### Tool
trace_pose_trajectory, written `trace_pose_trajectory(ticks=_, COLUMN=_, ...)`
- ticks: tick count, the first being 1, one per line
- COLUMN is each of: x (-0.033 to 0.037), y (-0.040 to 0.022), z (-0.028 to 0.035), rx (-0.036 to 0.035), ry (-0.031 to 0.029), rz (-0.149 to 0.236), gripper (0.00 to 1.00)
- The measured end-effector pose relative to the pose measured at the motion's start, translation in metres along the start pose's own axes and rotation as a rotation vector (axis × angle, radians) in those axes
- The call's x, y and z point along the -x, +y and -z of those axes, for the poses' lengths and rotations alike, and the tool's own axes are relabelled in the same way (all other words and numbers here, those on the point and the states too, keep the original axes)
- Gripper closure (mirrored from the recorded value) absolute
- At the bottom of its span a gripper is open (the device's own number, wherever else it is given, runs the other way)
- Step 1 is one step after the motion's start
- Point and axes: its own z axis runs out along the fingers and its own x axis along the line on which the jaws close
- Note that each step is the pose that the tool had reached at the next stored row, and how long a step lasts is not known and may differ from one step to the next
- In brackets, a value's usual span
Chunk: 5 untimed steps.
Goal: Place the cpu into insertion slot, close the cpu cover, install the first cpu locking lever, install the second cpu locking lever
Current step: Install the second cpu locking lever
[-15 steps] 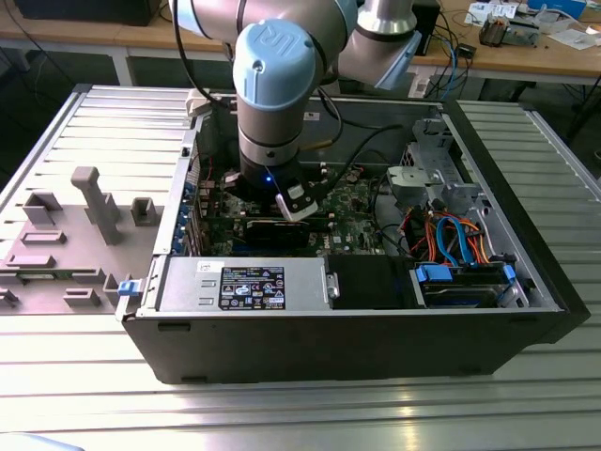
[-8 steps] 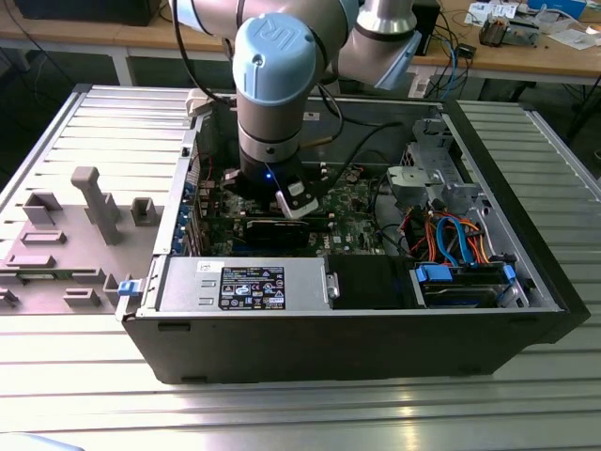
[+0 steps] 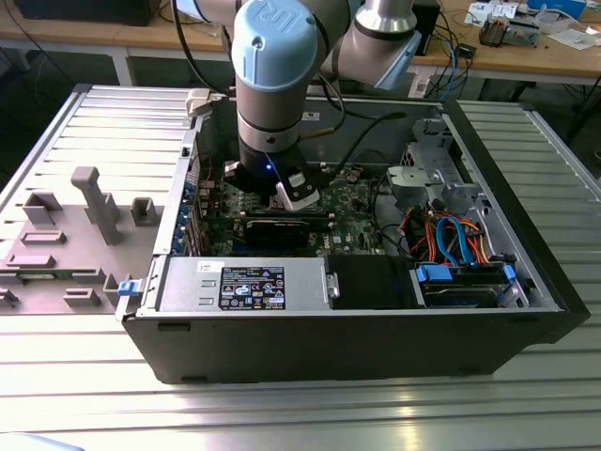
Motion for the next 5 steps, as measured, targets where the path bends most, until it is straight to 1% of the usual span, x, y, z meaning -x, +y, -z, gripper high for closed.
trace_pose_trajectory(ticks=5, x=0.0001, y=0.0000, z=0.0001, rx=-0.0002, ry=0.0002, rz=0.000, gripper=0.89)
